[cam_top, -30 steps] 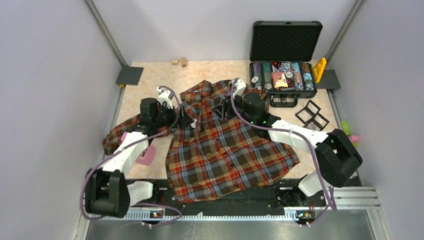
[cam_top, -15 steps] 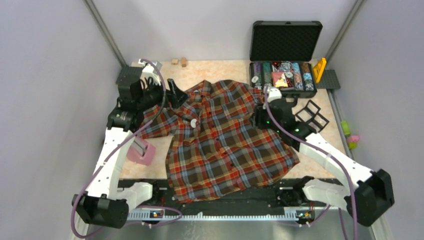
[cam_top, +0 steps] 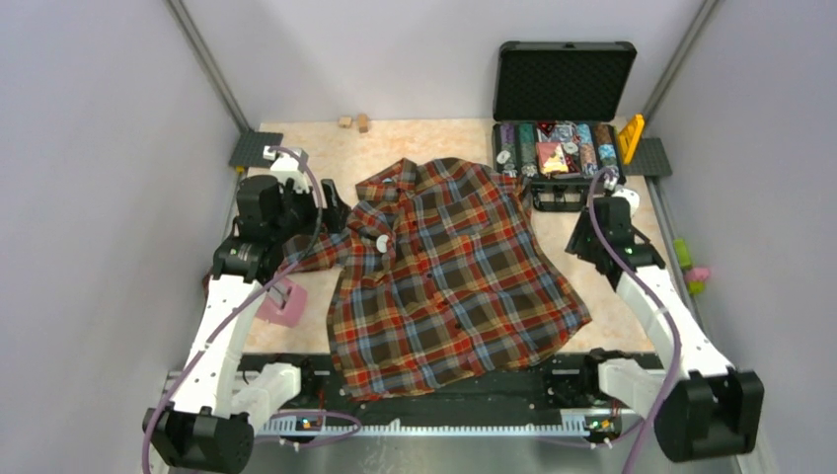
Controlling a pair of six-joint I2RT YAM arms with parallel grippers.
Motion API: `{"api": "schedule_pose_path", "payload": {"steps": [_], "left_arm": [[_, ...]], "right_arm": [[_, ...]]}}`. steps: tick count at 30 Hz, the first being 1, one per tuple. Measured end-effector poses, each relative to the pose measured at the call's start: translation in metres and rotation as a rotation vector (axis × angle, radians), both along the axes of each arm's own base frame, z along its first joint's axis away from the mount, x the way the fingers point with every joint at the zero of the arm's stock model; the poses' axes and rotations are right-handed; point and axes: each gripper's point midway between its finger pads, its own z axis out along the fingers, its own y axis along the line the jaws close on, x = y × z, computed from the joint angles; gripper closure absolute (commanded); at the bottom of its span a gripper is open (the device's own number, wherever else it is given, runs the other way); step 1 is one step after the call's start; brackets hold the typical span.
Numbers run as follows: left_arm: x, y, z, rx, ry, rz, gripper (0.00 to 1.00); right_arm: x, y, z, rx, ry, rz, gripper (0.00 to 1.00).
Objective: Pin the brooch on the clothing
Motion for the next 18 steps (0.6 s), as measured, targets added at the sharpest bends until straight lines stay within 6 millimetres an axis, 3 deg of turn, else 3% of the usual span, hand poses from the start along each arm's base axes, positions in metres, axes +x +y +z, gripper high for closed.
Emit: {"api": "schedule_pose_path", "payload": {"steps": [9, 18], "left_arm": [[-0.001, 0.018, -0.005, 0.076, -0.014, 0.066, 0.02], [-0.002, 0.017, -0.008, 0.094, -0.007, 0.062, 0.02]], "right_arm": [[0.038, -0.04, -0.051, -0.232, 0.226, -0.129, 0.56], [0.06, -0.078, -0.065, -0.437, 0.314, -0.22, 0.62]]}}
